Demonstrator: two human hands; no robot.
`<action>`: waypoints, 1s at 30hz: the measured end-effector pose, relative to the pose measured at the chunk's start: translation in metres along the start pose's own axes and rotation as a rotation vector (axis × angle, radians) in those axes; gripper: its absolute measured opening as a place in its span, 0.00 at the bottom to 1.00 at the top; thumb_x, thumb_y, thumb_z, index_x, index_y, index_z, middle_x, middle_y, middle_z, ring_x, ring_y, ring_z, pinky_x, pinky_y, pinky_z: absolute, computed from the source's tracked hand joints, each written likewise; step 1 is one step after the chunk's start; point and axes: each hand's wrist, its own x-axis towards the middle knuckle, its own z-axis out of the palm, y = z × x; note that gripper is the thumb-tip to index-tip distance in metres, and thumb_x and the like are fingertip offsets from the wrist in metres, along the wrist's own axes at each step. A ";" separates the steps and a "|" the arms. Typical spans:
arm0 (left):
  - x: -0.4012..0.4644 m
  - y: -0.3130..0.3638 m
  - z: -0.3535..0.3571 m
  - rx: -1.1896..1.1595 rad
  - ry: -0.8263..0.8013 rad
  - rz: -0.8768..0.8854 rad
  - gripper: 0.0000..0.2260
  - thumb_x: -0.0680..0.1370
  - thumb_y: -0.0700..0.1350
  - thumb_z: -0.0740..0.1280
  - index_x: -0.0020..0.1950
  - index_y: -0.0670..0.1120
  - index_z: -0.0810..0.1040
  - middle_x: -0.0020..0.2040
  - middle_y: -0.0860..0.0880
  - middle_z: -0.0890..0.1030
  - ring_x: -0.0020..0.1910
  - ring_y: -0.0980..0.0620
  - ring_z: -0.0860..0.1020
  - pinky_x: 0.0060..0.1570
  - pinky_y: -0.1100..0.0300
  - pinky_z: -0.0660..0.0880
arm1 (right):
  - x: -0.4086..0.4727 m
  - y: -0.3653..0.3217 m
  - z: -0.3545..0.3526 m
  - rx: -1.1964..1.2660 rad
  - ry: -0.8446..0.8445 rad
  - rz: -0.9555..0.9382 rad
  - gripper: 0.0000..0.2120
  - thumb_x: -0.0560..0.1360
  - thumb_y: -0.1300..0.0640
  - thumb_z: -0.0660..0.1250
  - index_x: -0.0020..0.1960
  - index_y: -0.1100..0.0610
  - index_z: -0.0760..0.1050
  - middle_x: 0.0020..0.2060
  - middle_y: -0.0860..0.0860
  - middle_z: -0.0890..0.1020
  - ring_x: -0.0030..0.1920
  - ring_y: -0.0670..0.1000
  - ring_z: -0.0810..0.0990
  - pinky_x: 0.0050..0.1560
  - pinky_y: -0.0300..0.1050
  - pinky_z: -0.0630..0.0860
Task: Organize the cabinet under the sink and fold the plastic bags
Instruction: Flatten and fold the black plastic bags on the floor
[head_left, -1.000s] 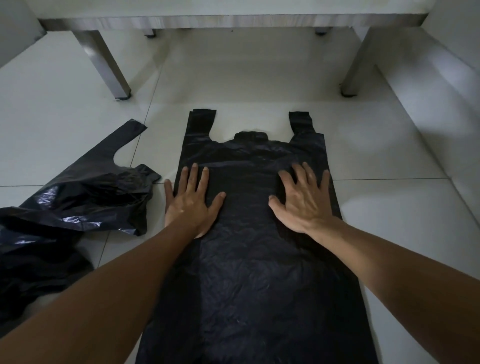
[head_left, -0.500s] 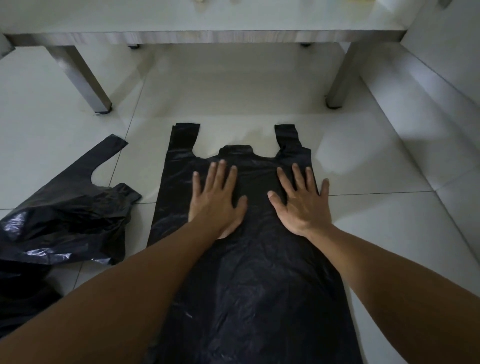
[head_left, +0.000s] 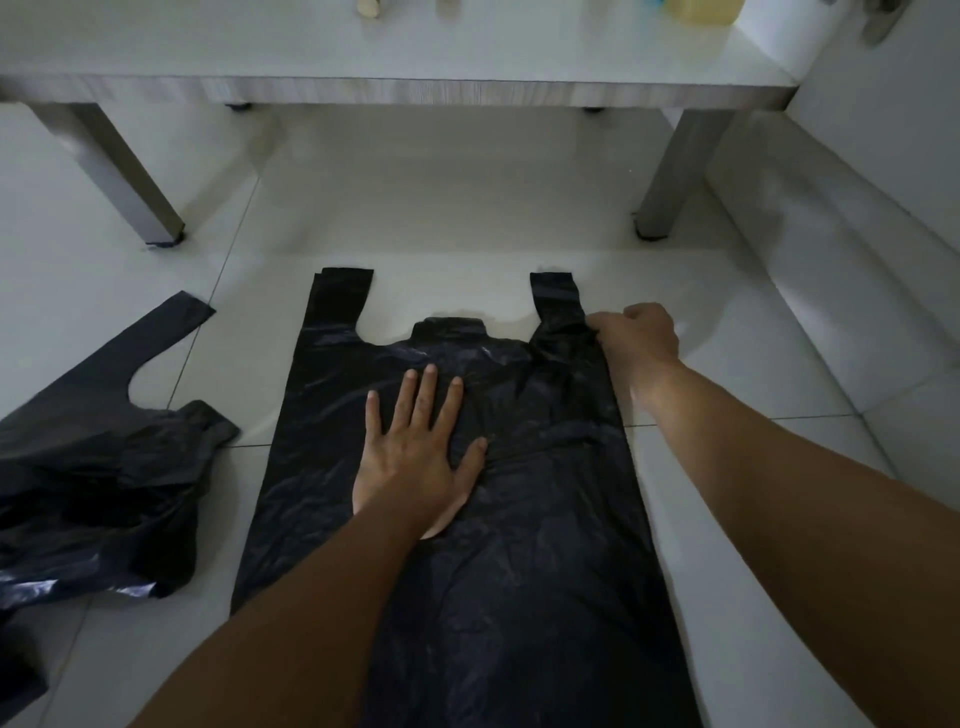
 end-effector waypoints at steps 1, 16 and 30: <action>0.000 0.000 0.000 -0.004 0.000 -0.001 0.33 0.76 0.67 0.34 0.77 0.54 0.32 0.78 0.49 0.32 0.76 0.50 0.32 0.74 0.41 0.37 | 0.002 -0.003 0.001 0.057 -0.006 -0.014 0.14 0.62 0.49 0.71 0.41 0.51 0.69 0.36 0.48 0.68 0.40 0.51 0.72 0.42 0.42 0.70; 0.000 0.000 -0.001 -0.011 -0.008 -0.004 0.33 0.76 0.67 0.34 0.77 0.54 0.31 0.77 0.50 0.31 0.76 0.50 0.31 0.74 0.41 0.36 | 0.008 -0.059 -0.010 0.473 0.022 0.076 0.07 0.67 0.59 0.77 0.41 0.54 0.79 0.42 0.50 0.82 0.41 0.46 0.79 0.37 0.41 0.68; -0.001 0.000 -0.001 -0.013 0.003 -0.004 0.33 0.76 0.67 0.34 0.77 0.54 0.31 0.77 0.50 0.31 0.76 0.50 0.31 0.74 0.41 0.36 | 0.009 -0.026 0.018 -0.550 0.117 -0.291 0.25 0.76 0.45 0.67 0.68 0.56 0.69 0.61 0.57 0.75 0.62 0.59 0.73 0.61 0.53 0.72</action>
